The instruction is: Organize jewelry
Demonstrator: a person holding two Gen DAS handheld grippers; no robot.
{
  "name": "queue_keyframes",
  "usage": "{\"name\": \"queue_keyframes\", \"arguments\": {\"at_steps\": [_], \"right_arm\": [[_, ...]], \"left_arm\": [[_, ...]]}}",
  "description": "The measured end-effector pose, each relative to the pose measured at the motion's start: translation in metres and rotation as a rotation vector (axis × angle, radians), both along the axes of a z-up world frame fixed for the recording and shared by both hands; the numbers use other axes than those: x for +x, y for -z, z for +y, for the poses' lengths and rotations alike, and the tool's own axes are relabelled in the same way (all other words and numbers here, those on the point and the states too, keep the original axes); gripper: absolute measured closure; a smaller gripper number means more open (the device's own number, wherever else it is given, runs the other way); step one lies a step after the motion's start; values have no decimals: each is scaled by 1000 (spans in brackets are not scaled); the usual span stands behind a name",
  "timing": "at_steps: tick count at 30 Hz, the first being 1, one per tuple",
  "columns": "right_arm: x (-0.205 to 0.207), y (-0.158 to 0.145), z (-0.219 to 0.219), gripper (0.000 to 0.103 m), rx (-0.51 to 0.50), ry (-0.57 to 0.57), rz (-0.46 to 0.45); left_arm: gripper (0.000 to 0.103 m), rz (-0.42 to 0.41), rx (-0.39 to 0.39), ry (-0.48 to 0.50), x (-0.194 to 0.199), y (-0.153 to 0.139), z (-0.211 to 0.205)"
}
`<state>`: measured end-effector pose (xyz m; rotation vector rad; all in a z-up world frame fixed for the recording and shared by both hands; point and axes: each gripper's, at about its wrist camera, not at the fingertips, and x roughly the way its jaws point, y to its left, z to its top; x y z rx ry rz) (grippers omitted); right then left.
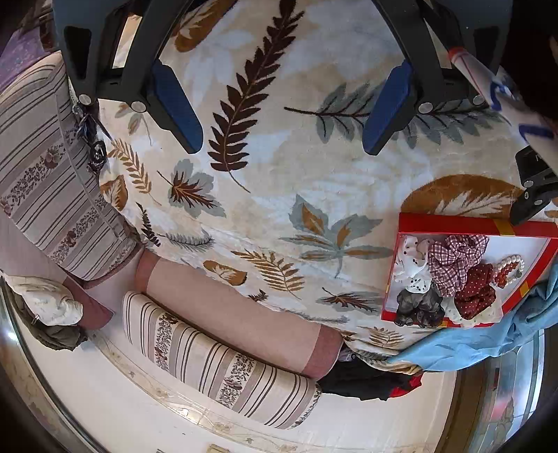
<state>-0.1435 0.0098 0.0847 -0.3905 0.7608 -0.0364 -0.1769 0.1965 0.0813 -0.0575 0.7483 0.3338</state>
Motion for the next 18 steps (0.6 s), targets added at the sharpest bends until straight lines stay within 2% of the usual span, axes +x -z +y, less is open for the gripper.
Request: {"name": "queue_keyframes", "arguments": {"at_steps": [18], "right_arm": [[-2,2,3,8,-6,-5,4]], "left_arm": [[0,1,3,-1,-2,1,-1]]}}
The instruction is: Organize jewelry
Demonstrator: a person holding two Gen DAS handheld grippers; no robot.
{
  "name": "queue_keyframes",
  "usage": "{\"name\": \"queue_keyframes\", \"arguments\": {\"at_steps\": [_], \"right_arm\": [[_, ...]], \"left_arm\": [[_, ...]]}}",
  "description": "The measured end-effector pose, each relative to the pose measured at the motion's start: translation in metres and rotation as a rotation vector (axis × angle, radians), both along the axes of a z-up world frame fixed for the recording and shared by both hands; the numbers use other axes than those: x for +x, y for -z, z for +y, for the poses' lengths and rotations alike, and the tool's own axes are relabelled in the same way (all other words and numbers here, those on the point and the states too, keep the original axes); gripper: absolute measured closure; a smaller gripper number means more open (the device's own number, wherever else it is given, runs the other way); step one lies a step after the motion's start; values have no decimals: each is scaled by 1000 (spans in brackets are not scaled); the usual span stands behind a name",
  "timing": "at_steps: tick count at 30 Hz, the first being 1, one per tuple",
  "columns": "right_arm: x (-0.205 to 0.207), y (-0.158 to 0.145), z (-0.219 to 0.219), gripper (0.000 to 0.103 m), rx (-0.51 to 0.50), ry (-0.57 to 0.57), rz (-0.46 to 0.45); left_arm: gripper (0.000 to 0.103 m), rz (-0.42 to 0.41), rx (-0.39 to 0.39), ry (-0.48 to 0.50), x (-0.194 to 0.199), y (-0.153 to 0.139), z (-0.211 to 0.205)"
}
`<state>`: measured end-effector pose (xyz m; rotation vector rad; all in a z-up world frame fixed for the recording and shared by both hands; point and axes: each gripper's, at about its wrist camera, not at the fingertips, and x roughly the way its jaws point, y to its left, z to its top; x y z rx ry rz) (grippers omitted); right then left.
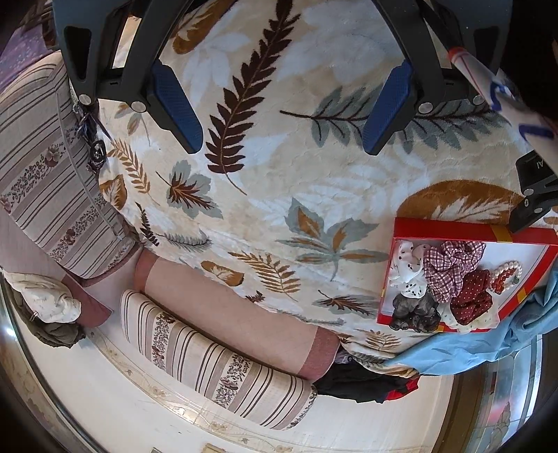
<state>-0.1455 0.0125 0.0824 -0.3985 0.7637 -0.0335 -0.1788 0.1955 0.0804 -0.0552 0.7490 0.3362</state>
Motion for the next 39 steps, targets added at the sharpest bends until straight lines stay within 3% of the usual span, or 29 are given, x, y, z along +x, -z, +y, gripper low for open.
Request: {"name": "queue_keyframes", "arguments": {"at_steps": [29,39], "right_arm": [[-5,2,-1,8,-1,2,-3],[-7,2,-7,8,16,11,-3]], "left_arm": [[0,4,0,9,-3,-2,0],[0,-2,-34,44,-11,-7,-2]]}}
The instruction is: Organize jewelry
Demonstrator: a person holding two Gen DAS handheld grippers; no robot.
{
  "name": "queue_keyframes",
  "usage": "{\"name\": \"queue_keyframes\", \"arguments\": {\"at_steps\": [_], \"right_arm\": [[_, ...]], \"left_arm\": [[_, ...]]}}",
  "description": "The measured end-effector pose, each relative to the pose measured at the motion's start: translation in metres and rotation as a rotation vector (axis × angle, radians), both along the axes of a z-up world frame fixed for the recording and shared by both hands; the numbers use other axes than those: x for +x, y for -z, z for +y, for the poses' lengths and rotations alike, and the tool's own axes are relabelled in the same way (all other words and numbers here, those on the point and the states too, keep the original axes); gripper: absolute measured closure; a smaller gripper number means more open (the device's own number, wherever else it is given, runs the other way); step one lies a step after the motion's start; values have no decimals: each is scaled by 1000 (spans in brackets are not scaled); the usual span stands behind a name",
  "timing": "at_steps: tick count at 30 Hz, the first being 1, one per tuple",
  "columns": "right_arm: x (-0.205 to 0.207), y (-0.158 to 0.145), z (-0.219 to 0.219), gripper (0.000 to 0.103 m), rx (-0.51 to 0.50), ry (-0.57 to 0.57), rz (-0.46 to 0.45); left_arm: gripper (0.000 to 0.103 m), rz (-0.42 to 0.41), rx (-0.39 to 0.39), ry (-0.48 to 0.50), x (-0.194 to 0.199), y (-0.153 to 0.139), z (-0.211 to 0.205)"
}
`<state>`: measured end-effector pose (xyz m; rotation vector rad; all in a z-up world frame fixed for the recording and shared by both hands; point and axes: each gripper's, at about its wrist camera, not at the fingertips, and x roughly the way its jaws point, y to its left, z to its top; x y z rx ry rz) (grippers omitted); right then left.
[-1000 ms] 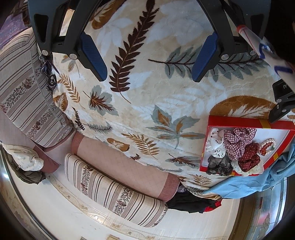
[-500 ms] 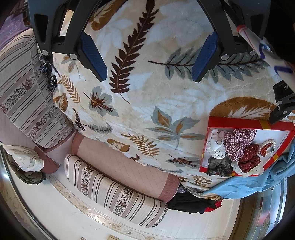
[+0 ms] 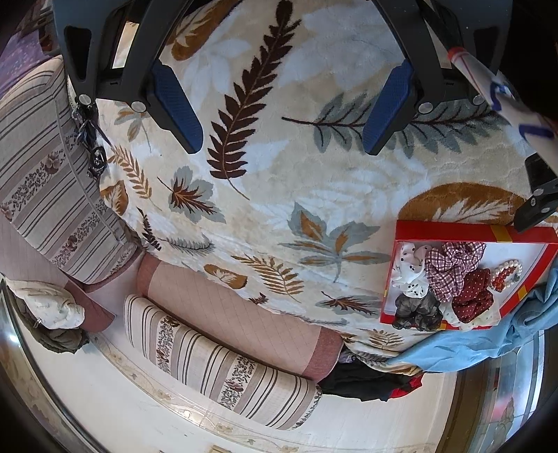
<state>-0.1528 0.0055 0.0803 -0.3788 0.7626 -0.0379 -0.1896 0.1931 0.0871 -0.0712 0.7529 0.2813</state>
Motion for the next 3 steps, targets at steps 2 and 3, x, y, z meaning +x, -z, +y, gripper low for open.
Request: {"name": "queue_keyframes", "arguments": {"at_steps": [2,3], "right_arm": [[0,-1,-4,8,14,9,1],[1,-2,-7,8,23,14,1]], "left_arm": [[0,3,-2,37,-1,-2,-7],[0,-5,15,53,-2,-5,-12]]}}
